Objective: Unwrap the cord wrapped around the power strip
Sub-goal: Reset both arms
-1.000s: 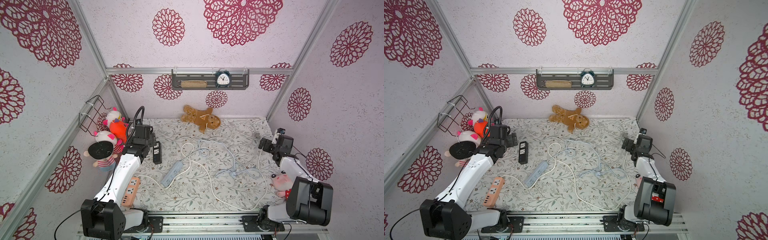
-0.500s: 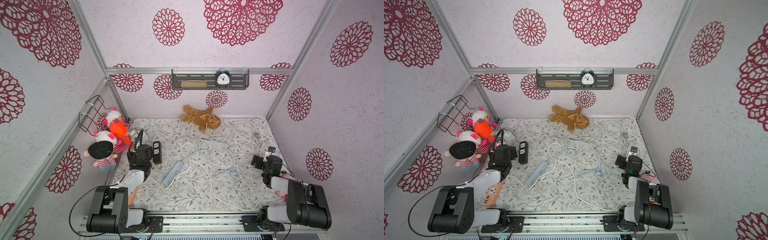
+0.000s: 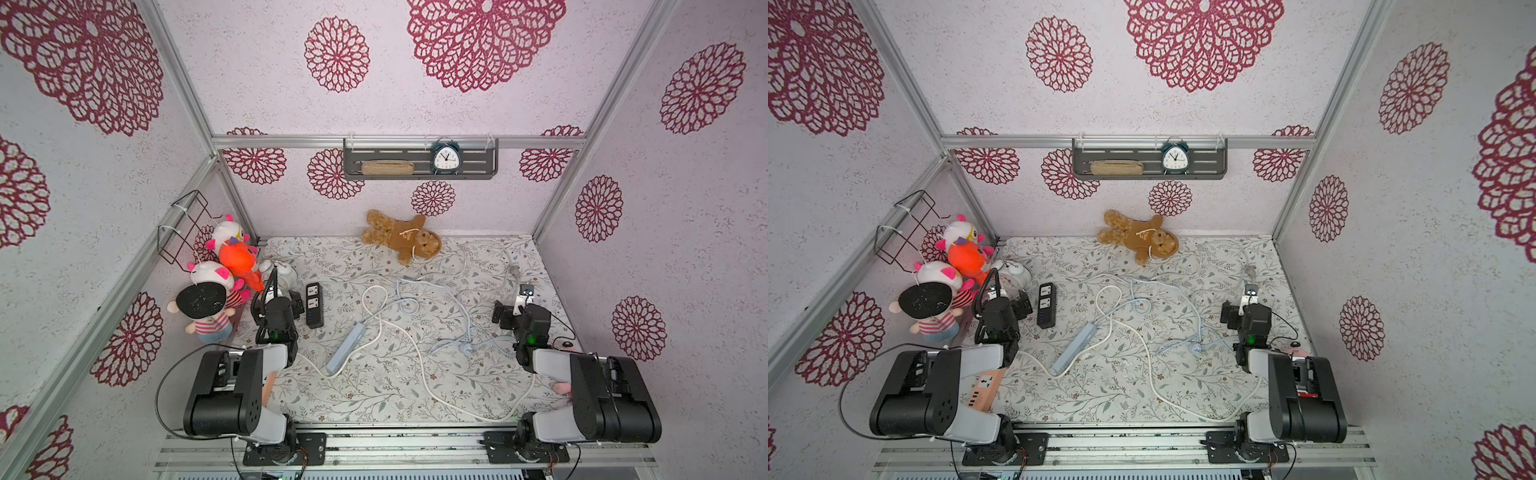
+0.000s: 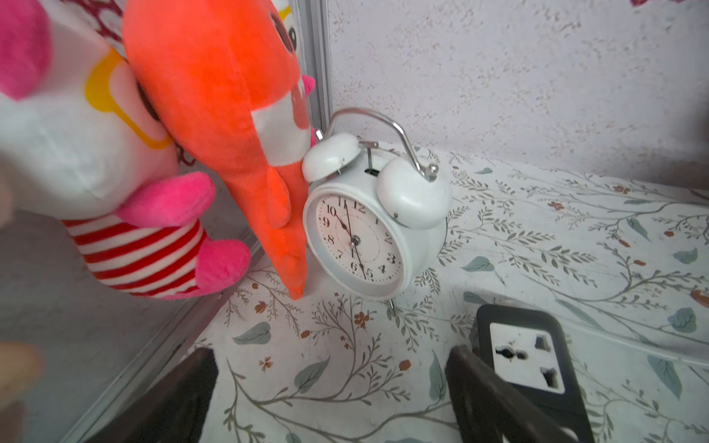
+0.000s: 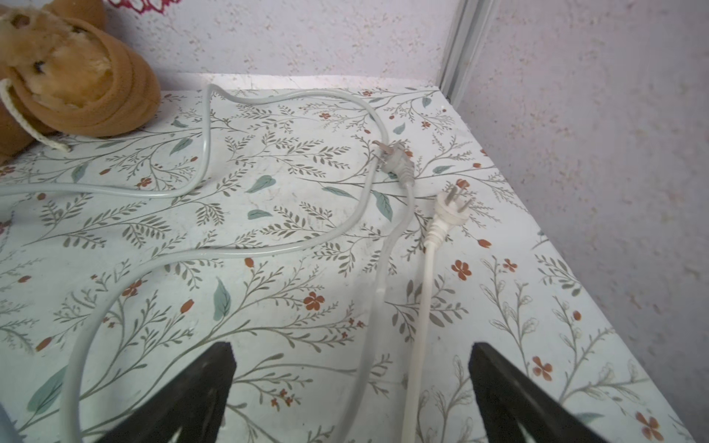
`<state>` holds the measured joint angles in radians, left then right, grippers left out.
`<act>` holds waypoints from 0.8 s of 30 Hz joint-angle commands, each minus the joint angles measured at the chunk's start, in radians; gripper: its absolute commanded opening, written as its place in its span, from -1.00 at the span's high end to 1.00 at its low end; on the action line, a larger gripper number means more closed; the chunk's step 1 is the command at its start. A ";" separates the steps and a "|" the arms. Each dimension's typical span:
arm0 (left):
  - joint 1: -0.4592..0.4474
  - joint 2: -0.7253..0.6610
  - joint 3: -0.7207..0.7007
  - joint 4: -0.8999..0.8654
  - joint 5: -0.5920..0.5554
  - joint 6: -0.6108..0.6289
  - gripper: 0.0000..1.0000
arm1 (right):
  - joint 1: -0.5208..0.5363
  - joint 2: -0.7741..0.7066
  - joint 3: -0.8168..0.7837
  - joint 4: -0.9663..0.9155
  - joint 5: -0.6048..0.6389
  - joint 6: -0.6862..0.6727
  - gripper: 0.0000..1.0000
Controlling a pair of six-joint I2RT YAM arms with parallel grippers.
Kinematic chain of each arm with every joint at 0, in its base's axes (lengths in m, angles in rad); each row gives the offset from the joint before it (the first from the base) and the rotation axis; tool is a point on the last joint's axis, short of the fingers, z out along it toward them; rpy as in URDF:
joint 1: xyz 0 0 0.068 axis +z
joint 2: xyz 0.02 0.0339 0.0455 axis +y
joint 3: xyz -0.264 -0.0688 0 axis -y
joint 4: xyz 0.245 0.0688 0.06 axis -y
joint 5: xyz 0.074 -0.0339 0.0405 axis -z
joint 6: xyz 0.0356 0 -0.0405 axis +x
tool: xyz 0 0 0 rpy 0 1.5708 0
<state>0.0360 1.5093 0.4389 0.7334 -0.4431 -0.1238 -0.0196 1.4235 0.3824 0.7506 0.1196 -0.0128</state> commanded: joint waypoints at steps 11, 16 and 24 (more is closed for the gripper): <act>0.047 0.041 -0.023 0.150 0.061 -0.023 -0.95 | 0.063 0.074 -0.036 0.252 0.058 0.007 -0.98; 0.054 0.046 -0.020 0.152 0.073 -0.029 -0.95 | 0.031 0.114 -0.112 0.415 0.005 0.024 -0.98; 0.061 0.045 -0.020 0.151 0.086 -0.034 -0.95 | 0.030 0.106 -0.114 0.408 0.001 0.020 -0.98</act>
<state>0.0910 1.5471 0.4229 0.8566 -0.3698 -0.1577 0.0109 1.5379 0.2588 1.1164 0.1337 0.0002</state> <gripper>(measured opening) 0.973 0.989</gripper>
